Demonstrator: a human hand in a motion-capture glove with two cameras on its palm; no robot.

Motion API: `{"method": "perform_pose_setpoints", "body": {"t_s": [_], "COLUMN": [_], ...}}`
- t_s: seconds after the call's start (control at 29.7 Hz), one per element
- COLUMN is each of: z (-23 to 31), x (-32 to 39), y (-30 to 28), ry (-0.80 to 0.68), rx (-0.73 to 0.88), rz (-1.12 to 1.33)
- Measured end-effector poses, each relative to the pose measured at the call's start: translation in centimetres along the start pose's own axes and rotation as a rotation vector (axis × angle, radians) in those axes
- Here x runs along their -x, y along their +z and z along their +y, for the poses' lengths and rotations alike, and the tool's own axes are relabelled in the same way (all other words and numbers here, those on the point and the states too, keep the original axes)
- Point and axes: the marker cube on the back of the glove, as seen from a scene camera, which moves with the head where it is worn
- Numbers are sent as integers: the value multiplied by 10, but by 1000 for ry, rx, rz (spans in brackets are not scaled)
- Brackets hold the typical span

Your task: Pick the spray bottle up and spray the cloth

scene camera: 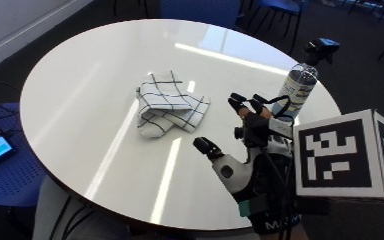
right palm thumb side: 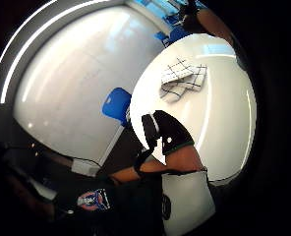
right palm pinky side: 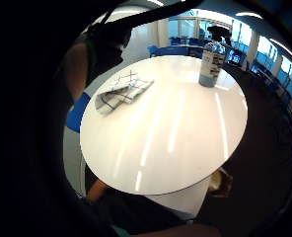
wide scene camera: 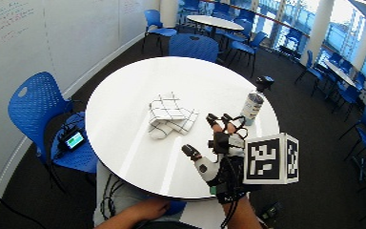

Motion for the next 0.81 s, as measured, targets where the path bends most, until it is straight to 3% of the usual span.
{"method": "perform_pose_setpoints", "body": {"t_s": [0.47, 0.81], "z": [-10, -49], "x": [-2, -7], "y": [4, 17], "ry": [18, 9], "rx": [-10, -23], "rz": [31, 65]}}
